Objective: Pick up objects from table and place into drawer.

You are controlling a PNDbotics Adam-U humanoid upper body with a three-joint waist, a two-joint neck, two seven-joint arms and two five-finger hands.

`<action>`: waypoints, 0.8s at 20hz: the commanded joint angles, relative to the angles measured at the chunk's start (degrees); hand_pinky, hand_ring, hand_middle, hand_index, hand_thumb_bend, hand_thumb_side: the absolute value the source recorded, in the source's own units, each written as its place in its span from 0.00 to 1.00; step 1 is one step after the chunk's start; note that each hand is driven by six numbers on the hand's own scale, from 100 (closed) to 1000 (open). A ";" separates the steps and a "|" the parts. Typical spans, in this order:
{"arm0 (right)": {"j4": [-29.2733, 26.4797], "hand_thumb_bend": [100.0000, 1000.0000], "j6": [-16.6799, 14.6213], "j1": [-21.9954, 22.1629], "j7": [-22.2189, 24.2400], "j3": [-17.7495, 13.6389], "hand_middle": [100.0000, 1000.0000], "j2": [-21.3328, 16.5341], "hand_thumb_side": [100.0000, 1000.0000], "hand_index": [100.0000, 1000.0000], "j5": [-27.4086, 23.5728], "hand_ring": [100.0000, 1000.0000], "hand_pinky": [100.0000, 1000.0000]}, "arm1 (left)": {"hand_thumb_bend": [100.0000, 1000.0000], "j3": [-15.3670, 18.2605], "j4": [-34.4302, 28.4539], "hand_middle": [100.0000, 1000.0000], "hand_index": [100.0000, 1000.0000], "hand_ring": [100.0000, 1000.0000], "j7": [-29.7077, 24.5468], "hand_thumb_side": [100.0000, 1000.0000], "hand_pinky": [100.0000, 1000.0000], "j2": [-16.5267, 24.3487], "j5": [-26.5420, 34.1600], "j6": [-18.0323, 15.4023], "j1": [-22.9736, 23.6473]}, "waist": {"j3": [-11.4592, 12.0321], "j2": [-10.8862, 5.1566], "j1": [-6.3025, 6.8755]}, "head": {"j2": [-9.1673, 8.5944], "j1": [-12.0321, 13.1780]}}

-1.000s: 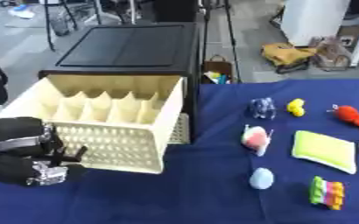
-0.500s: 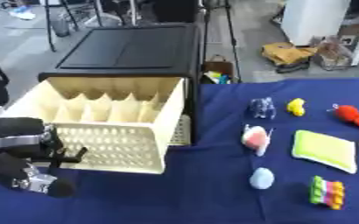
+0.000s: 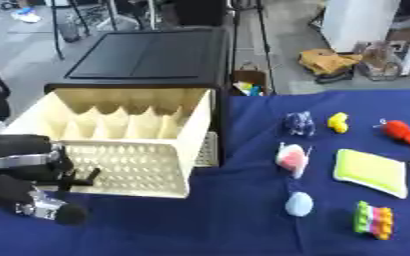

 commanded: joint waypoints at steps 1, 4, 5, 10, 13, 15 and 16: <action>-0.84 0.00 0.77 -0.82 -0.76 -0.24 0.57 -0.84 1.00 0.63 0.21 0.61 0.53 | 0.87 -1.31 -0.34 0.12 0.66 0.10 -0.70 1.00 0.00 0.14 0.88 0.42 0.02 | -0.16 -0.43 -0.22 | -0.62 0.19; -0.84 0.00 0.77 -0.83 -0.93 -0.25 0.57 -0.81 1.00 0.63 0.22 0.61 0.53 | 0.90 -1.43 -0.34 0.11 0.63 0.08 -0.70 1.00 0.00 0.00 0.20 0.13 -0.03 | -0.19 -0.43 -0.23 | -0.67 0.20; -0.84 0.00 0.77 -0.83 -0.98 -0.25 0.57 -0.80 1.00 0.63 0.22 0.61 0.53 | 0.91 -1.47 -0.34 0.12 0.64 0.08 -0.70 1.00 0.00 -0.05 0.07 0.06 0.01 | -0.20 -0.43 -0.22 | -0.71 0.21; -0.84 0.00 0.79 -0.87 -1.04 -0.22 0.57 -0.74 1.00 0.63 0.23 0.61 0.53 | 1.00 -2.14 -0.34 0.34 0.84 0.28 -0.70 1.00 0.00 -0.12 0.31 -0.74 0.47 | -0.32 -0.40 -0.20 | -0.75 0.19; -0.84 0.00 0.79 -0.88 -1.02 -0.19 0.56 -0.70 1.00 0.63 0.25 0.61 0.53 | 1.00 -2.47 -0.34 0.55 0.85 0.47 -0.70 1.00 0.10 -0.07 1.52 -0.53 0.71 | -0.35 -0.41 -0.13 | -0.68 0.27; -0.84 0.00 0.78 -0.87 -1.00 -0.17 0.56 -0.67 1.00 0.63 0.23 0.61 0.53 | 1.00 -2.46 -0.34 0.59 0.85 0.49 -0.70 1.00 0.13 -0.05 2.41 -0.03 0.70 | -0.37 -0.43 -0.08 | -0.69 0.29; -0.84 0.00 0.78 -0.86 -1.00 -0.17 0.56 -0.66 1.00 0.63 0.22 0.61 0.53 | 1.00 -2.44 -0.34 0.63 0.84 0.52 -0.70 1.00 0.15 -0.03 2.79 0.19 0.69 | -0.37 -0.44 -0.07 | -0.70 0.28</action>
